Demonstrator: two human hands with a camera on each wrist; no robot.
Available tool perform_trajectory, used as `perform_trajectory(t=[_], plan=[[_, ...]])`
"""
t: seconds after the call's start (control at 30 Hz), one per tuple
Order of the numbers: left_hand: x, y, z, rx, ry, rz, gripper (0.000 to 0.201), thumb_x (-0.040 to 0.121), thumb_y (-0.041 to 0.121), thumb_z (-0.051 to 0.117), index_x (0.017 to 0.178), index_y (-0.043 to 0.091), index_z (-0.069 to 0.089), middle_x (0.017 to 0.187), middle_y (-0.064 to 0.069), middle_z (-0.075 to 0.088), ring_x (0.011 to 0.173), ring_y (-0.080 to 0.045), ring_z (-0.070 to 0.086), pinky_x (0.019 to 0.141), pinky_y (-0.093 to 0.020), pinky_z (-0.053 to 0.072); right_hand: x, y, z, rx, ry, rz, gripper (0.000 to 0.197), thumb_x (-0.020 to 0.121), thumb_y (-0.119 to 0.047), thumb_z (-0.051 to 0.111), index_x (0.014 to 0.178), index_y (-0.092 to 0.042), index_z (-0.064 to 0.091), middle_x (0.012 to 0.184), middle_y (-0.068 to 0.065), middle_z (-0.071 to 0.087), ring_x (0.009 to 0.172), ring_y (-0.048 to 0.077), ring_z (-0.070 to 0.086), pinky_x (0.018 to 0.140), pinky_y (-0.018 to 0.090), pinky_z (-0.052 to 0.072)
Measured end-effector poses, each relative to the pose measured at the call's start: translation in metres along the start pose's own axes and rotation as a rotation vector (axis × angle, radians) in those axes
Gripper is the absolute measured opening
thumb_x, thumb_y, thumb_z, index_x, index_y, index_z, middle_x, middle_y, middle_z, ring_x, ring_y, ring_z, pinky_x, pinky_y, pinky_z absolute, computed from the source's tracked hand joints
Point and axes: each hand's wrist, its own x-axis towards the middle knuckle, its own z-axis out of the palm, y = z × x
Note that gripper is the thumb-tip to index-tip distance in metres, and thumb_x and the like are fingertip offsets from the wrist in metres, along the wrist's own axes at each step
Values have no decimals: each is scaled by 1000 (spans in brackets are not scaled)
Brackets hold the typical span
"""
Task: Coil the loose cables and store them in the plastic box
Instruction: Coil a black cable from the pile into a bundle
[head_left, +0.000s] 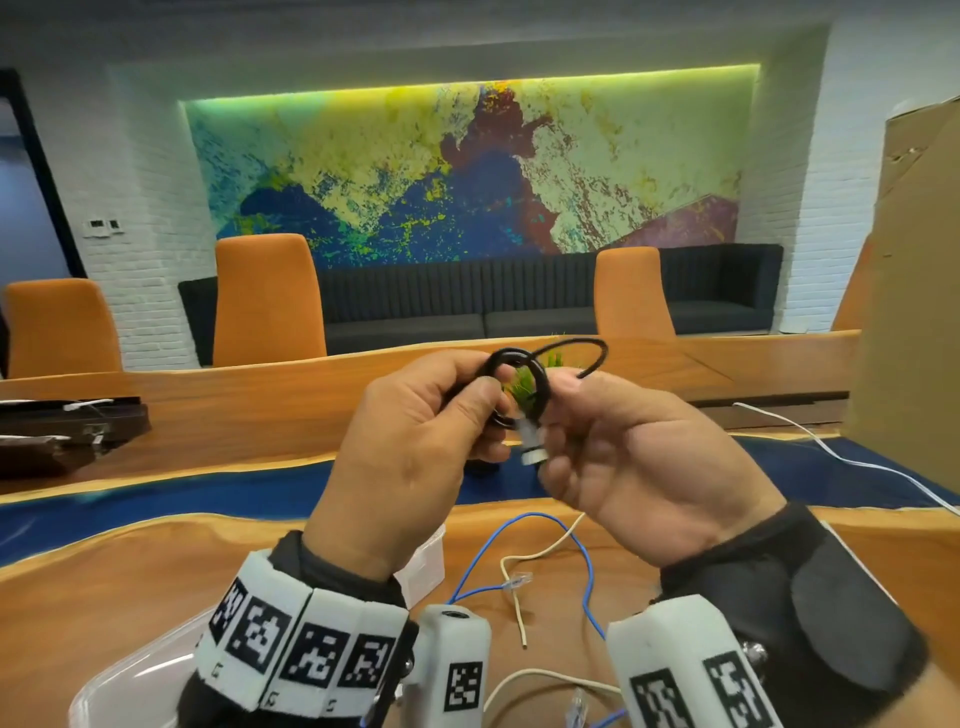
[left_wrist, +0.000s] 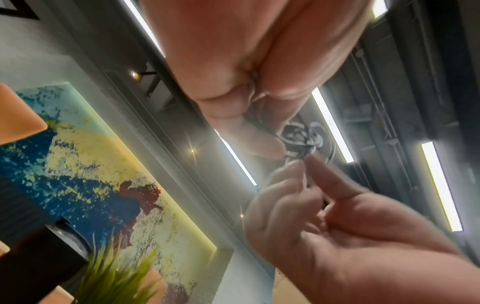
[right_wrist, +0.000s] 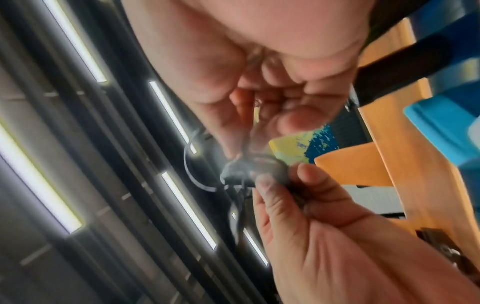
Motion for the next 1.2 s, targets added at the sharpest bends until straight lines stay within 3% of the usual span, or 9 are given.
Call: perform_trajectory(t=[0.13, 0.3, 0.4, 0.53, 0.67, 0.8, 0.93, 1.13, 1.2], plan=[[0, 1, 1, 77, 9, 86, 20, 98, 13, 55, 105, 20, 72, 91, 4, 74, 81, -15, 70, 65, -26, 58, -5, 3, -6, -69, -324, 109, 28, 76, -31, 72, 98, -16, 66, 93, 9, 56, 88, 22, 49, 67, 33, 37], [-1, -6, 4, 274, 74, 207, 20, 98, 20, 53, 104, 20, 72, 90, 9, 72, 87, -11, 67, 73, -24, 54, -9, 0, 1, -243, -244, 91, 15, 80, -11, 71, 92, -17, 65, 73, 8, 61, 58, 17, 59, 51, 25, 48], [4, -12, -3, 154, 251, 64, 20, 100, 22, 53, 92, 18, 71, 82, 3, 72, 76, -10, 69, 67, -27, 54, -11, -6, 1, -502, -152, -19, 24, 87, -4, 63, 110, -11, 63, 67, 11, 62, 50, 16, 56, 47, 25, 46], [10, -16, -16, -131, 405, -177, 27, 104, 17, 44, 88, 11, 65, 75, -2, 68, 69, -15, 70, 62, -28, 54, -17, -17, -2, -895, -138, -158, 9, 88, -5, 64, 86, -8, 72, 61, 9, 65, 48, 16, 55, 47, 25, 45], [7, -7, -8, -495, 255, -333, 27, 104, 21, 40, 90, 13, 61, 70, 2, 65, 67, -15, 69, 60, -25, 54, -19, -12, 6, -1127, -201, -107, 7, 86, -14, 70, 82, -15, 75, 68, 9, 71, 54, 14, 59, 52, 23, 51], [4, -5, -7, -399, -53, -405, 33, 102, 25, 44, 78, 21, 67, 71, 3, 64, 65, -10, 62, 72, -32, 45, -4, 2, -3, -1508, 58, -263, 12, 84, -34, 73, 75, -25, 74, 66, -7, 68, 62, 5, 61, 56, 21, 50], [0, -1, -4, 92, -145, -261, 27, 102, 29, 46, 88, 21, 68, 92, -4, 71, 81, -15, 62, 71, -30, 51, 5, 8, -10, -1418, 248, -521, 16, 85, -25, 70, 70, -26, 66, 64, -14, 60, 64, 2, 55, 57, 20, 40], [-3, -2, 7, -15, -51, -207, 21, 102, 18, 49, 97, 12, 68, 85, 0, 72, 80, -9, 67, 73, -28, 55, 6, 14, -7, -1177, 239, -613, 18, 87, -9, 66, 77, -24, 68, 67, -9, 65, 67, 8, 59, 59, 24, 50], [-2, -7, 12, 23, 52, -128, 17, 99, 16, 54, 96, 12, 70, 84, -2, 73, 80, -11, 68, 72, -28, 57, 5, 12, -6, -1142, 197, -575, 16, 86, -10, 66, 76, -23, 70, 67, -6, 67, 67, 13, 61, 62, 36, 54]])
